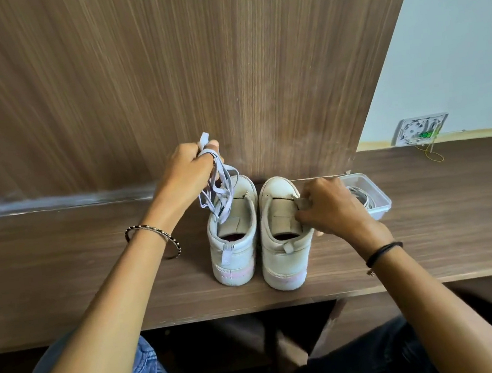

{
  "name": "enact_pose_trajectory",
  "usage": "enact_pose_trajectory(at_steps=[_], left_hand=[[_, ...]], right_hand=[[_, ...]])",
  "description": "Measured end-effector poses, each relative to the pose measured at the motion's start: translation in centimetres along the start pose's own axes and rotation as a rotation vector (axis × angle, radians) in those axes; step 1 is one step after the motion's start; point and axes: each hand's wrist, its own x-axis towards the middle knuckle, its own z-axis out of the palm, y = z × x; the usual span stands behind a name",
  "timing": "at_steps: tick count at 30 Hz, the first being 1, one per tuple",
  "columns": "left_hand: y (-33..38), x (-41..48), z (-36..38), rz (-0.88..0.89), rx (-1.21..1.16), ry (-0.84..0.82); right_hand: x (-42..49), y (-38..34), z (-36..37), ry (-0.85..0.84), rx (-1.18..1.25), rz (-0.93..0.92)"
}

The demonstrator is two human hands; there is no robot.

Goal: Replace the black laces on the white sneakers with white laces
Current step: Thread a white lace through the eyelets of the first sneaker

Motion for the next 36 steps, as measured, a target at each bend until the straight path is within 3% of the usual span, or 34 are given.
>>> enact_pose_trajectory(at_steps=[10, 12, 14, 17, 20, 22, 26, 32, 36], left_hand=[[1.2, -1.4, -1.2, -0.006, -0.215, -0.173], [1.2, -1.4, -1.4, -0.007, -0.245, -0.239], [1.2, -1.3, -1.6, -0.008, -0.273, -0.289], [1.6, -1.5, -2.1, -0.001, -0.372, -0.349], [2.0, -1.8, -2.5, -0.025, -0.430, -0.340], [1.2, -1.4, -2.9, -0.035, -0.383, -0.270], [-1.6, -0.2, -4.1, 0.023, 0.024, -0.111], [-3.1, 1.5, -5.3, 0.007, 0.114, 0.050], [-2.3, 2.2, -4.5, -0.105, -0.151, 0.091]], right_hand=[[-0.6, 0.9, -2.3, 0.073, -0.225, 0.145], [-0.8, 0.0, -2.5, 0.209, -0.107, 0.026], [-0.8, -1.5, -2.4, 0.283, 0.210, -0.190], [-0.9, -5.1, -1.9, 0.034, 0.568, -0.350], [-0.1, -7.5, -0.8, 0.054, 0.548, -0.431], [0.8, -8.2, -0.3, 0.137, 0.657, -0.379], [3.0, -7.4, 0.0, 0.222, 1.030, -0.097], [4.4, -7.9, 0.1, 0.212, 0.942, 0.024], [5.7, -9.0, -0.8, 0.284, 1.043, 0.093]])
